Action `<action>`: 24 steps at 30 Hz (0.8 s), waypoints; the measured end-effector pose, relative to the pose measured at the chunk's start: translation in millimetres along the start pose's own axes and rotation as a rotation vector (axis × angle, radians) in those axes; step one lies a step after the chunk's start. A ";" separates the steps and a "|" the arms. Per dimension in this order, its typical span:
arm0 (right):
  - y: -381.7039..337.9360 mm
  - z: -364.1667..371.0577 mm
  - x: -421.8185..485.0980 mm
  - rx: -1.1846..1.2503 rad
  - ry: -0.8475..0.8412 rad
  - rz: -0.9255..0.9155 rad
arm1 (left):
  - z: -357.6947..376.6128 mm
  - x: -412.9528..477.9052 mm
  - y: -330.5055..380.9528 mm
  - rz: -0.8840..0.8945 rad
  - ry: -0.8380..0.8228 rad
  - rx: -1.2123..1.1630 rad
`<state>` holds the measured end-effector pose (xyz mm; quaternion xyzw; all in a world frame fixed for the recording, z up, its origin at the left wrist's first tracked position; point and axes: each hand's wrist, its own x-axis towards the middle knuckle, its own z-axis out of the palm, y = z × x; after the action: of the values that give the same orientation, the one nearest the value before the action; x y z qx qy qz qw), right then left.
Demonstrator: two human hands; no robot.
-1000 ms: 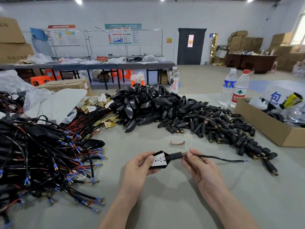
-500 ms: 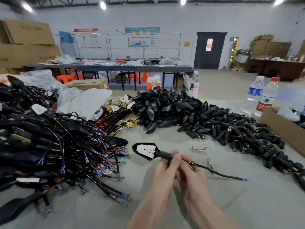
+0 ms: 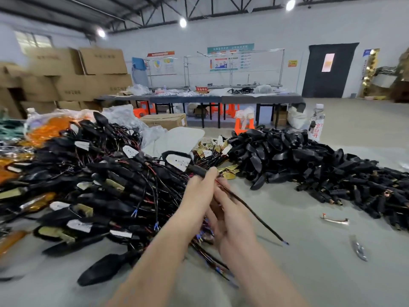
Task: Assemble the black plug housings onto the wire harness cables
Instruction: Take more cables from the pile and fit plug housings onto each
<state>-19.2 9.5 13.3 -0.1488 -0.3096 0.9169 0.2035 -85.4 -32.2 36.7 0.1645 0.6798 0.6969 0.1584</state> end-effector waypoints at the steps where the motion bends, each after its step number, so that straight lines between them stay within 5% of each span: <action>1: 2.4 10.0 1.5 -0.007 -0.051 0.005 | -11.4 12.2 14.3 0.012 0.049 -0.005; 7: 14.1 25.7 5.7 -0.029 -0.120 0.092 | -102.7 76.2 95.1 -0.059 0.279 -0.098; 12: 2.8 6.9 11.0 0.001 -0.100 0.084 | -117.8 73.9 77.6 0.031 0.431 0.191; 24: -43.0 -76.3 26.1 0.068 0.028 -0.027 | 2.5 28.3 -43.9 0.162 0.013 0.495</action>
<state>0.5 91.5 -21.8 -0.1503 -0.2773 0.9219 0.2251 -109.7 -16.3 -6.7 0.2474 0.8153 0.5209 0.0527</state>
